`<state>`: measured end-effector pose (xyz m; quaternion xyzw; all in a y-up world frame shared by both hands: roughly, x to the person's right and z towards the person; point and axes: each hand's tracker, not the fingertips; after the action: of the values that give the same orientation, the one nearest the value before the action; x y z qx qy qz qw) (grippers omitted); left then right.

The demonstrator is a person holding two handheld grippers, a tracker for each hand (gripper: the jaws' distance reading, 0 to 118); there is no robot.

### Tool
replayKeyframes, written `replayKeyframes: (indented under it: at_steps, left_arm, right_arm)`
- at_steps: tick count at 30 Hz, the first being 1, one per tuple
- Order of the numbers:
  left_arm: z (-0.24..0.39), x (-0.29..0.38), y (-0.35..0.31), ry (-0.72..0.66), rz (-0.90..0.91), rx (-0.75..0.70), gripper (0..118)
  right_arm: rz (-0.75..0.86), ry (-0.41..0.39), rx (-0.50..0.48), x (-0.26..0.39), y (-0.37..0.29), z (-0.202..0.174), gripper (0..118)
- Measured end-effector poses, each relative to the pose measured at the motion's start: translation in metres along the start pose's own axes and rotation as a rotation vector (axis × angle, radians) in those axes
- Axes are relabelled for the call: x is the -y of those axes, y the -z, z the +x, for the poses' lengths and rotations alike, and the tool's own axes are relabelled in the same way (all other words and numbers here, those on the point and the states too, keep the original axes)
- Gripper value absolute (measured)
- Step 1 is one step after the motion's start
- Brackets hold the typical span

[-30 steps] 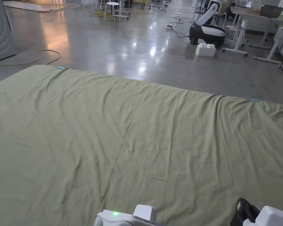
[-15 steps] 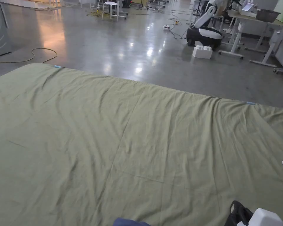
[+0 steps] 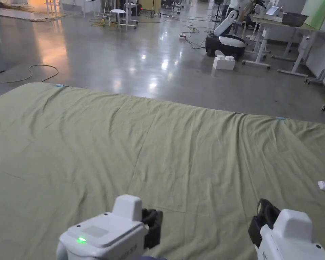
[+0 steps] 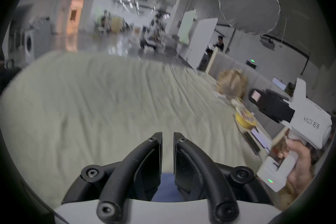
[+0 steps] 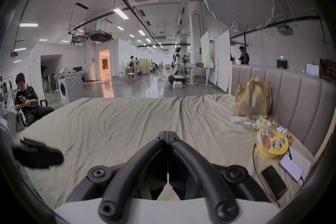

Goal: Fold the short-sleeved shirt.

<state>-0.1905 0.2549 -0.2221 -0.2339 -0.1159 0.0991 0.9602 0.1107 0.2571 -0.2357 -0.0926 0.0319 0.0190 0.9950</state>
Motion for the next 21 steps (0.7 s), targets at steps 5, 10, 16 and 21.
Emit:
replayKeyframes:
  at_steps: [5, 10, 16, 21]
  left_arm:
    - [-0.009, -0.022, -0.02, 0.139, 0.223, -0.245, 13]
    - [-0.022, -0.031, -0.035, 0.198, 0.415, -0.434, 13]
    - [-0.051, -0.036, -0.041, 0.128, 0.437, -0.489, 13]
    - [-0.054, -0.032, -0.044, 0.143, 0.413, -0.491, 13]
  right_arm:
    - [0.083, -0.051, 0.006, -0.016, 0.005, -0.011, 1]
    - [0.183, -0.096, 0.063, -0.029, 0.003, -0.015, 1]
    - [0.187, -0.069, 0.083, -0.033, 0.003, -0.007, 1]
    - [0.155, -0.057, 0.073, -0.029, -0.002, -0.004, 1]
